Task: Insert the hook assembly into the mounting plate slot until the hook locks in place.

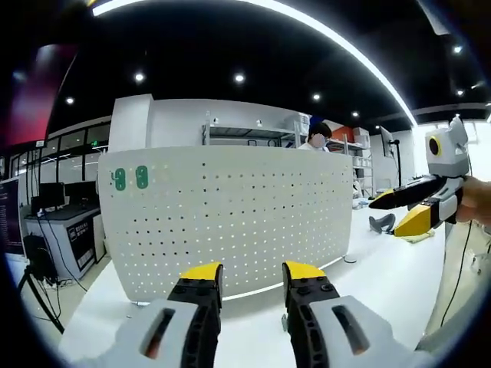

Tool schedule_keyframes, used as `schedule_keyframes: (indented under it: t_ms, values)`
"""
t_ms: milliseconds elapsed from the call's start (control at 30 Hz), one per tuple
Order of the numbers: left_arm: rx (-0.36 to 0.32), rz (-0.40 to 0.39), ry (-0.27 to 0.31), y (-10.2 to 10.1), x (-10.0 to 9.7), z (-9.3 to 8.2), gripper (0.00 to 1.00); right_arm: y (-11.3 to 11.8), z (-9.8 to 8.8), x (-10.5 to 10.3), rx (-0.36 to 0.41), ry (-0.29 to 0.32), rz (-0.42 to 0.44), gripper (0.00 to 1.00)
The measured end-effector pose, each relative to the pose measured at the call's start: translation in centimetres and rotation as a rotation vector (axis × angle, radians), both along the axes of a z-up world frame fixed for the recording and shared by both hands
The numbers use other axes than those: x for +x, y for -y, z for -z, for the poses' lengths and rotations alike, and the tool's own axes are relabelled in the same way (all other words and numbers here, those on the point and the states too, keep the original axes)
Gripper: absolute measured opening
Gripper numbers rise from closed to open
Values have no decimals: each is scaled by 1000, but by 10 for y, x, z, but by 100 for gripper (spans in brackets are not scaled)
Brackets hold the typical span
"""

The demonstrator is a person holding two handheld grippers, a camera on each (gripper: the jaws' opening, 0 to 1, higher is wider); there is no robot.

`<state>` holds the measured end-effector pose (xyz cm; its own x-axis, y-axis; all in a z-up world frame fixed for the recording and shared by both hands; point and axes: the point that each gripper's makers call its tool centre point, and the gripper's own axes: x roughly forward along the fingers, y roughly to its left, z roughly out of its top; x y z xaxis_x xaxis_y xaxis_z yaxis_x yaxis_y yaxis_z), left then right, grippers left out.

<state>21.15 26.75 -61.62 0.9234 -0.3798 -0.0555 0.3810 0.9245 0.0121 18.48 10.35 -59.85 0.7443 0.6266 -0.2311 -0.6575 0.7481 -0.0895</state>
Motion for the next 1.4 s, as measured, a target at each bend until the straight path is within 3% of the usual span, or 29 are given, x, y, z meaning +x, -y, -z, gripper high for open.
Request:
schedule_keyframes:
  t_ms: [200,600,1167,1400]
  values:
    - [5,-7,-3,-1,-1,2,32,-2,8,4,-8,-11,-12,62]
    - [22,10,-22,5,-7,11,32,-5,40,14,-51,-73,-24,56]
    - [72,76,-104,23,-25,49,32,-5,89,29,-116,-181,-30,50]
    - [81,92,-118,24,-34,54,31,-7,107,35,-145,-218,-36,47]
